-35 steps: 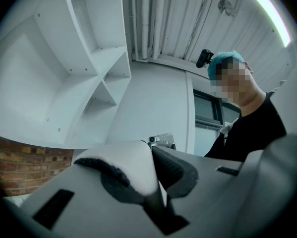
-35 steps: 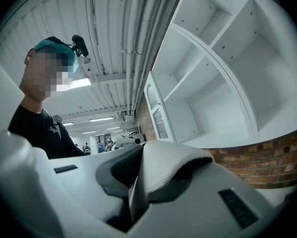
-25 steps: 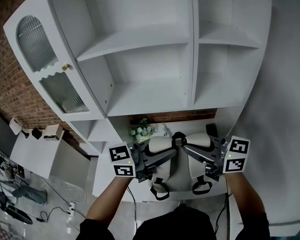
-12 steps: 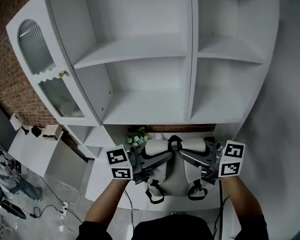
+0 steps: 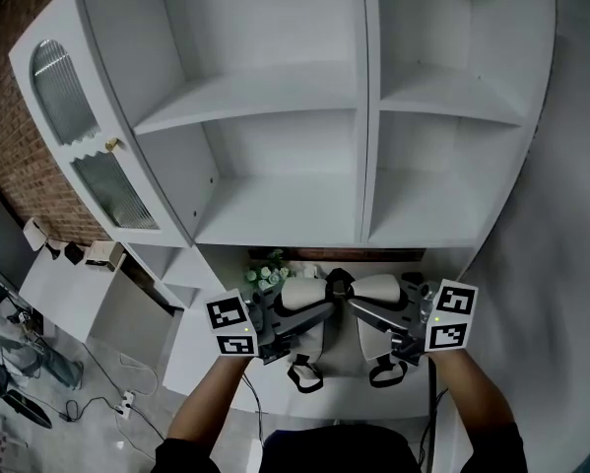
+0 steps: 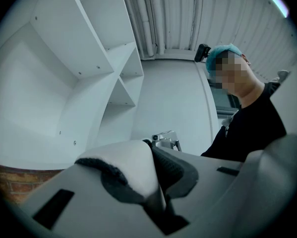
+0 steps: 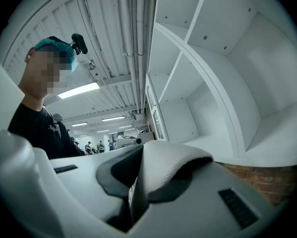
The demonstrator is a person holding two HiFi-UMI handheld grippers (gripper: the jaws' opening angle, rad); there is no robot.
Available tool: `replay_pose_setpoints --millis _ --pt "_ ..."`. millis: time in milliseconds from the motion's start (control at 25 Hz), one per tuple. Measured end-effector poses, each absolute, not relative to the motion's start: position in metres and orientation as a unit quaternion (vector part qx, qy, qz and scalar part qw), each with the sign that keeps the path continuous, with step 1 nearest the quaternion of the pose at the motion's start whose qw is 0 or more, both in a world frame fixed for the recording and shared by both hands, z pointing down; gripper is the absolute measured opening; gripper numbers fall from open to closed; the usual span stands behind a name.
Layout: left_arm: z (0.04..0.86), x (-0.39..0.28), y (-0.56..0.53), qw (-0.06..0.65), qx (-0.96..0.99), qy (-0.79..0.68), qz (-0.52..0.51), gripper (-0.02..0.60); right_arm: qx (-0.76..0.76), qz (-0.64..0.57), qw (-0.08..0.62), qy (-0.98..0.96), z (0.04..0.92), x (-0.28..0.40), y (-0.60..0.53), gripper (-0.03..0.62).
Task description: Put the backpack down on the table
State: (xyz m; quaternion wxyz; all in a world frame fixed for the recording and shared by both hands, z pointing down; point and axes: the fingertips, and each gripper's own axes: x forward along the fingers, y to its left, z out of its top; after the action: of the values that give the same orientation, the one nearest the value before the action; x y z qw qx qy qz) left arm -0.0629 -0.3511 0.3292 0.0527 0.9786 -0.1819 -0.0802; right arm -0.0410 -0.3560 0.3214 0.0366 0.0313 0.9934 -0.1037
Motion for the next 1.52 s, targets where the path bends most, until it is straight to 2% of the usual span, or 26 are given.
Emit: replay_pose_setpoints --millis 1000,1520 --pt "0.396 -0.074 -0.344 0.140 0.972 -0.165 -0.093 0.058 -0.037 -0.168 0.058 0.983 0.384 -0.055 -0.356 0.044" --pt "0.441 -0.065 -0.331 0.173 0.970 -0.152 -0.081 0.058 -0.060 -0.184 0.031 0.981 0.425 -0.051 -0.344 0.046"
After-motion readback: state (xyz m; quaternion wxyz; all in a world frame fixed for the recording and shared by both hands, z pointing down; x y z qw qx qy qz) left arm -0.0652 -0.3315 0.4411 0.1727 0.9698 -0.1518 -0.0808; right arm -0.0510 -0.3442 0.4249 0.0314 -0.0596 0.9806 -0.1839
